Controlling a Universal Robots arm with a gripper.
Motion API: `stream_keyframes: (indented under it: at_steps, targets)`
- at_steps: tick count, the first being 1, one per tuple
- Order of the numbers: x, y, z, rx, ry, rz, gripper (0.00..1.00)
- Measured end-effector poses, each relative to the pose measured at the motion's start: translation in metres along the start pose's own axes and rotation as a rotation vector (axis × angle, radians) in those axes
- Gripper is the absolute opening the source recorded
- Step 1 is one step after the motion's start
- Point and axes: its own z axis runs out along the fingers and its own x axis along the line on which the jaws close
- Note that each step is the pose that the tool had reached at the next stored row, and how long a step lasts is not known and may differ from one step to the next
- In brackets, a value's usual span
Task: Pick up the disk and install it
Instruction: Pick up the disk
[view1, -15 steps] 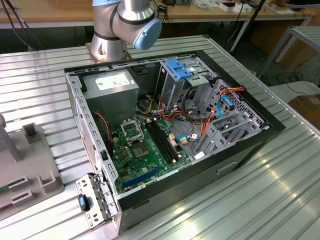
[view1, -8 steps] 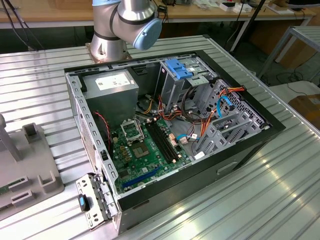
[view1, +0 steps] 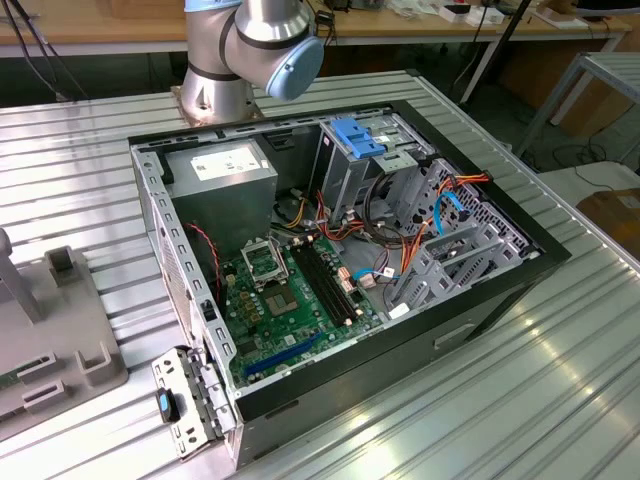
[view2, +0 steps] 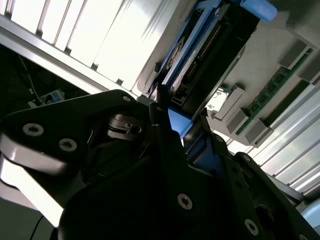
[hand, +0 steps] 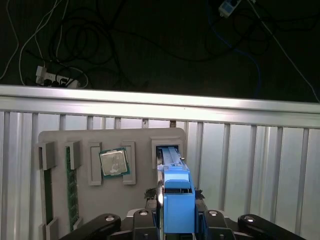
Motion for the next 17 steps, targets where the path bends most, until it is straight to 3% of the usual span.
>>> stream_keyframes:
  at_steps: [5,8,13,17]
  targets:
    - [-0.0001,-0.0002,-0.0049,0.0003,-0.0009,0.000,0.37]
    - [0.0000,-0.0002,-0.0050,0.0007,0.0000,0.025,0.37]
    - [0.0000,-0.0002,-0.0053,0.0008,0.0002,0.027,0.37]
    - [-0.0002,-0.0005,-0.0128,0.0008,0.0006,0.027,0.37]
